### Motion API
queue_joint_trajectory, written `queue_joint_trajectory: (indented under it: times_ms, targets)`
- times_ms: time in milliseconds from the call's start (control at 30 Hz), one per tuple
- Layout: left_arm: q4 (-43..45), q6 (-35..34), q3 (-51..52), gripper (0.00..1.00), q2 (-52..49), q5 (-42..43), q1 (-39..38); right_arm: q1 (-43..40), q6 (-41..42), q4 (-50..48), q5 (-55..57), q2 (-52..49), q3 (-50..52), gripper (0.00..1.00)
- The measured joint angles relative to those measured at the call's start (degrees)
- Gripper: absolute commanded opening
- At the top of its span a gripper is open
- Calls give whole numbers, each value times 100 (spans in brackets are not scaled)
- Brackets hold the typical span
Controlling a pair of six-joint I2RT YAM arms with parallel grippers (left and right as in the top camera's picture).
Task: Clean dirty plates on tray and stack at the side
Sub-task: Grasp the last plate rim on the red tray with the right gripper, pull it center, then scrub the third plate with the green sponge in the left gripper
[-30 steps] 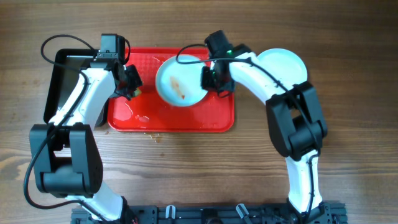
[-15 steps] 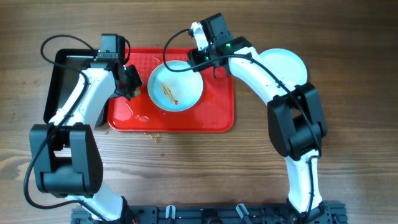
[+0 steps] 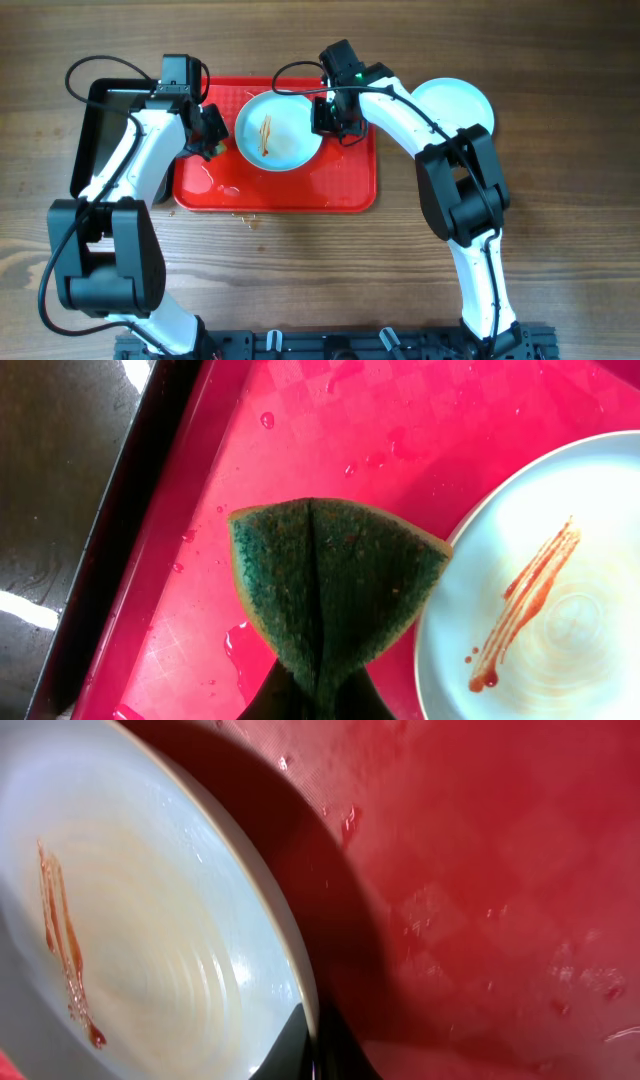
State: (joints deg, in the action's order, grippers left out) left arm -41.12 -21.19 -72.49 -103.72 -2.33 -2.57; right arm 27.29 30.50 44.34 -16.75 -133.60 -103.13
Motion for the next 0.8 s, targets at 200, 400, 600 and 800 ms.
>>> queue_joint_trajectory:
  times_ms: [200,400,600,800]
  targets:
    - [114,-15,0,4,0,50,0,4,136,190,-367,0,0,15]
    - [496,-17,4,4,0,398,0,4,7,321,-544,0,33,4]
    - [1252,247,13,4,-308,802,-197,15,7,317,-553,-2,35,4]
    - [2120,337,17,4,-1080,1040,-599,31,9,264,-549,-2,39,4]
